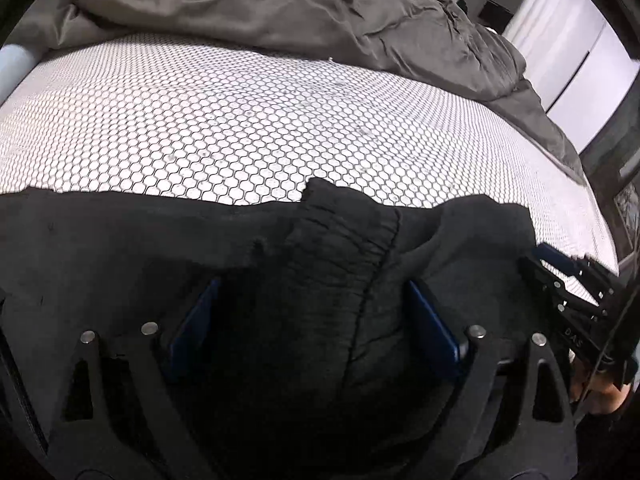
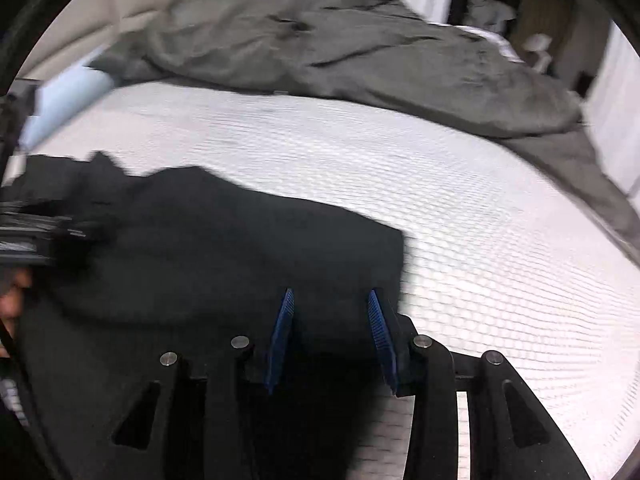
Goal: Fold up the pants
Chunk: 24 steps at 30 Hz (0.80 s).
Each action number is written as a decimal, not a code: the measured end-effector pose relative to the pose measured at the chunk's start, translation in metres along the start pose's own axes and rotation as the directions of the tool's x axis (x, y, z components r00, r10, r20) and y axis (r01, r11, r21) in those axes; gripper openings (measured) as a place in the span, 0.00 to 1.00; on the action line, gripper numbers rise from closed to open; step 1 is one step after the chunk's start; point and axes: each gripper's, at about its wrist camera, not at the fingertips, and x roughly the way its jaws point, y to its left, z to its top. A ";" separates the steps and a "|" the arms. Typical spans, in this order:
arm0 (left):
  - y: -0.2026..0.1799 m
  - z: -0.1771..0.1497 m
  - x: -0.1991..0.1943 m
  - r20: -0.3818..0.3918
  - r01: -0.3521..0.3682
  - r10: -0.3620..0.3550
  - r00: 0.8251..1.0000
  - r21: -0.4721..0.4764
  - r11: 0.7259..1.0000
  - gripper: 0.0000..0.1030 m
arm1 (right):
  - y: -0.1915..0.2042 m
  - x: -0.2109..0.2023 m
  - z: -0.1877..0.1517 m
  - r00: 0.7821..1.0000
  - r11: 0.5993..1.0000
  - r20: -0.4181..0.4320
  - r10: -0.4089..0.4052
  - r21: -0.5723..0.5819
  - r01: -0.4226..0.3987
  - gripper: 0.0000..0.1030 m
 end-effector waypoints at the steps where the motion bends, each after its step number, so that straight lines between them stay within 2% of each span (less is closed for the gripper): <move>1: 0.000 0.001 -0.003 0.004 -0.004 0.004 1.000 -0.008 1.000 0.88 | -0.008 -0.005 -0.002 1.000 0.999 0.008 0.028 0.046 -0.028 0.40; 3: -0.001 -0.001 -0.021 0.026 0.007 -0.007 1.000 -0.021 1.000 0.85 | -0.011 -0.010 -0.003 0.999 0.997 0.013 0.050 0.060 -0.050 0.40; 4: -0.003 -0.001 -0.034 0.049 0.021 -0.020 0.999 -0.012 1.000 0.84 | -0.009 -0.030 -0.006 0.994 0.993 0.037 0.101 0.056 -0.103 0.40; 7: -0.015 -0.014 -0.079 0.134 0.027 -0.038 0.990 0.079 0.996 0.86 | 0.008 -0.066 -0.014 0.973 0.977 0.090 0.212 -0.003 -0.212 0.44; 9: -0.031 -0.031 -0.092 0.141 0.028 -0.051 0.989 0.160 0.987 0.90 | 0.026 -0.080 -0.020 0.955 0.959 0.089 0.283 -0.057 -0.279 0.45; 11: -0.046 -0.053 -0.088 0.102 0.027 -0.051 0.993 0.227 0.974 0.92 | 0.048 -0.080 -0.026 0.937 0.934 0.050 0.345 -0.122 -0.337 0.45; 14: -0.045 -0.076 -0.057 0.029 -0.062 0.057 0.998 0.247 0.967 0.91 | 0.059 -0.055 -0.035 0.960 0.949 -0.039 0.277 -0.148 -0.279 0.44; 16: -0.038 -0.080 -0.051 0.050 -0.091 0.081 0.995 0.244 0.965 0.93 | 0.050 -0.041 -0.043 0.975 0.965 -0.062 0.213 -0.142 -0.220 0.44; 18: -0.029 -0.079 -0.056 0.051 -0.057 0.047 0.998 0.217 0.974 0.93 | 0.024 -0.042 -0.047 0.974 0.972 -0.048 0.221 -0.075 -0.224 0.44; 21: -0.022 -0.079 -0.060 0.049 -0.056 0.048 0.998 0.178 0.982 0.94 | -0.005 -0.054 -0.054 0.974 0.974 -0.011 0.226 -0.002 -0.226 0.44; 24: -0.019 -0.077 -0.072 0.083 -0.060 0.048 0.995 0.146 0.987 0.94 | -0.040 -0.064 -0.068 0.928 0.915 0.031 0.372 0.154 -0.372 0.53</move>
